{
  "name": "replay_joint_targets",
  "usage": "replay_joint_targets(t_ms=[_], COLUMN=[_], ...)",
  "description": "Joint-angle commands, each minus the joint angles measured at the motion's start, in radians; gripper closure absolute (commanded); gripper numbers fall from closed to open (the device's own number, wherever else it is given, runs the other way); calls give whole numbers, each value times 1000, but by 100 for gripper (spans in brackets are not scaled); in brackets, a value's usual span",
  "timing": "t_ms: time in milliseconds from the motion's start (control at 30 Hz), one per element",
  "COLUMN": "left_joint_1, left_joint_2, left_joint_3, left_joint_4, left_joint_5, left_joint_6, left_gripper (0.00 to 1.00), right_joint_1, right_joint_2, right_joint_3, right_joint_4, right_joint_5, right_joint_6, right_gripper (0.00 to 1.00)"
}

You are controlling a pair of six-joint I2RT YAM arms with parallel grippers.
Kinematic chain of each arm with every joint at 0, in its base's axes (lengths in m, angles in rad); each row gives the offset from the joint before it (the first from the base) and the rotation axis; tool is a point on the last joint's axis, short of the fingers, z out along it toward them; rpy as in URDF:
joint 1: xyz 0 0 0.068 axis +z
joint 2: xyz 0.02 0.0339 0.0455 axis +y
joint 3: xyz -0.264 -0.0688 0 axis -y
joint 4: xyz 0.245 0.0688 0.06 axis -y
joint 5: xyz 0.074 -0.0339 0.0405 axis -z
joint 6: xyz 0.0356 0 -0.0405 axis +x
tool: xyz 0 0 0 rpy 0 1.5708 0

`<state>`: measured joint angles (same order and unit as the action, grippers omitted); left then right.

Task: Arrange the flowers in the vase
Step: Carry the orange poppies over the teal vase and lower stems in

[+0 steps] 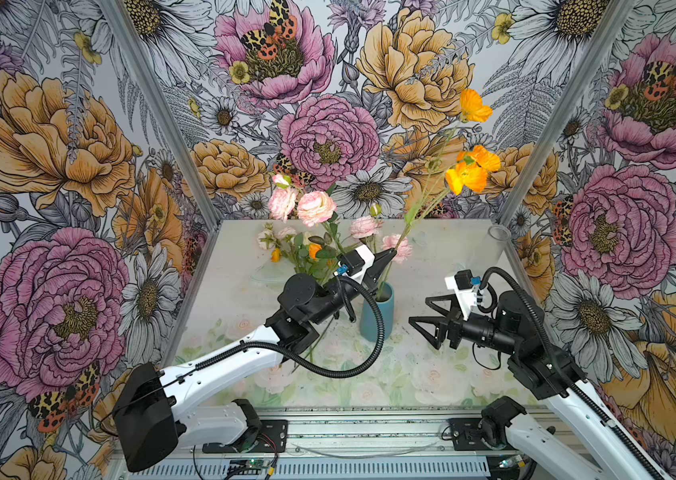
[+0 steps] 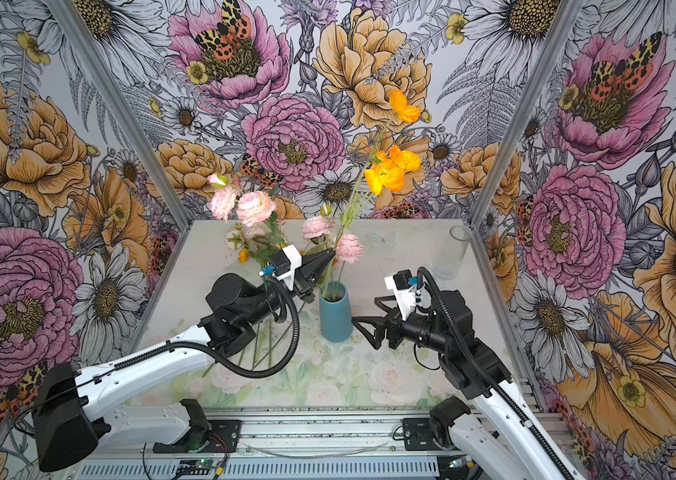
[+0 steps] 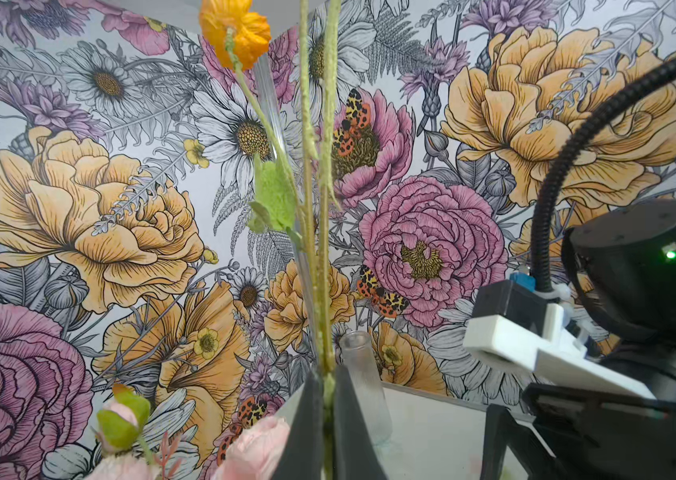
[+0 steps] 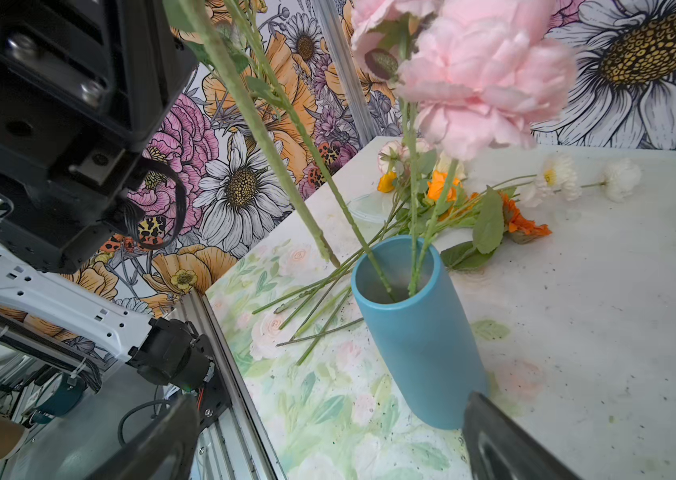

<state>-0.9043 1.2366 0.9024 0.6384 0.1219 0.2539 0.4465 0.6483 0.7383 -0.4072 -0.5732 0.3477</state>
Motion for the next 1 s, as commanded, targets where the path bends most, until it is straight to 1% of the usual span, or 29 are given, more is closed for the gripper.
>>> replay_joint_targets(t_ms=[0,167,300,533,733,967], left_joint_1=[-8,-10,-19,-28,-36,-42], left_joint_2=[21,67,87,123,156,169], left_joint_3=[-39,-87,-81,-25,-8,39], left_joint_4=[85,184,216,201,229,190], left_joint_5=[3,-5,-14,-22,-34,-45], left_joint_6=[62,52,40,34,30,30], left_gripper=[100,100,100,100,100,100], right_joint_1=[7,6,7,7,6,6], right_joint_2=[-11,-9,-12,-14,-24,-20], right_joint_3=[-1,-5,-8,-13,-24,-36], right_joint_4=[33,36,35,36,36,40], right_joint_5=[5,4,4,4,4,10], right_joint_6=[-12,-10,-8,-8,-8,-10], right_gripper=[1,0,1,1,0,1])
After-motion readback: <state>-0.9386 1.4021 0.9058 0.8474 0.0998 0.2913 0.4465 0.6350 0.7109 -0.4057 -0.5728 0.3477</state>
